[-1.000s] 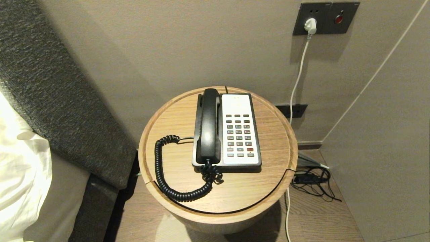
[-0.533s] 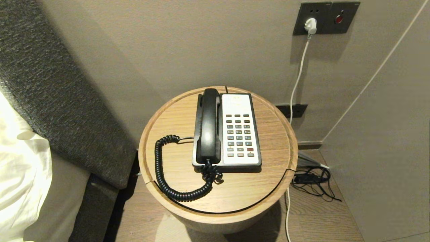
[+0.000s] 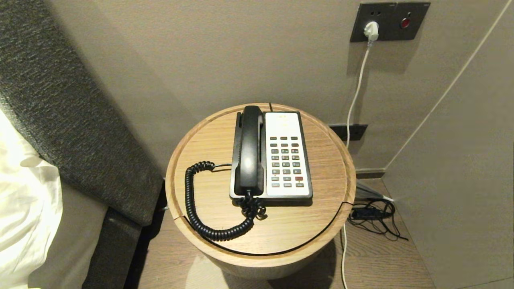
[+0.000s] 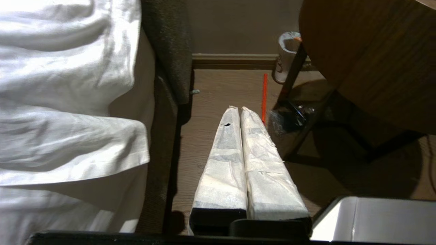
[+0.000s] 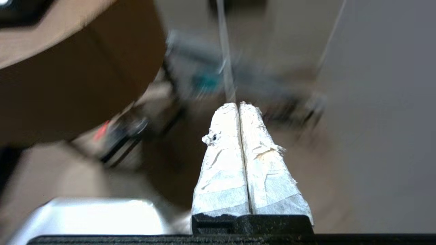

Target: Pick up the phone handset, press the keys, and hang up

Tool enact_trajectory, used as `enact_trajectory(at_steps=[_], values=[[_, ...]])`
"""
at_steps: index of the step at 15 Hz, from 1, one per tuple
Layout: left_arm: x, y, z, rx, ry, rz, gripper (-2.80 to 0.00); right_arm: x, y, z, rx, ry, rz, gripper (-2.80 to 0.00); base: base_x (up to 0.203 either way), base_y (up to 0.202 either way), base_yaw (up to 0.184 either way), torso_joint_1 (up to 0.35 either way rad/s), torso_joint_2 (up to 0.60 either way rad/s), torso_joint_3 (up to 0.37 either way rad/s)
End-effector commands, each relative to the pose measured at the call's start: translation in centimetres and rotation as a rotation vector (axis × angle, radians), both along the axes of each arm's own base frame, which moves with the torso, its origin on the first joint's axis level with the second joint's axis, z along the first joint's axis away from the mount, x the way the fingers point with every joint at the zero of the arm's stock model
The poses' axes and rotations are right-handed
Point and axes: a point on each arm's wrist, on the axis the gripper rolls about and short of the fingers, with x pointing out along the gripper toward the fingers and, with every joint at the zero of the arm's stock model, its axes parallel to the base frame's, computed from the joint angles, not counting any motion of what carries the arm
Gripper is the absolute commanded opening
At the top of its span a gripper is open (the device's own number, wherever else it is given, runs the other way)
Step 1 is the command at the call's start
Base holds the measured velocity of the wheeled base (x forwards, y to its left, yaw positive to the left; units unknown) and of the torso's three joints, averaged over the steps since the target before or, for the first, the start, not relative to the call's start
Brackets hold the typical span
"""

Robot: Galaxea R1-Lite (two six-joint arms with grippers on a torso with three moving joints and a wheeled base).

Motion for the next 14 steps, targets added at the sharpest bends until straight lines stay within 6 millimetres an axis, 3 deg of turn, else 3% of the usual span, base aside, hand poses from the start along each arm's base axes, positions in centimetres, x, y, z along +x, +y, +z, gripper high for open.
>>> enact_trajectory(at_steps=[1, 14], values=[[0.14, -0.05, -0.4, -0.003, 0.015, -0.021, -2.8, 0.4, -0.13, -1.16, -0.104, 0.024, -0.057, -2.8, 0.0, 0.0, 0.0, 0.0, 0.0, 0.0], [0.14, -0.05, -0.36, 0.007, 0.011, -0.025, -2.8, 0.39, -0.13, -1.4, -0.076, 0.05, -0.058, -2.8, 0.0, 0.0, 0.0, 0.0, 0.0, 0.0]])
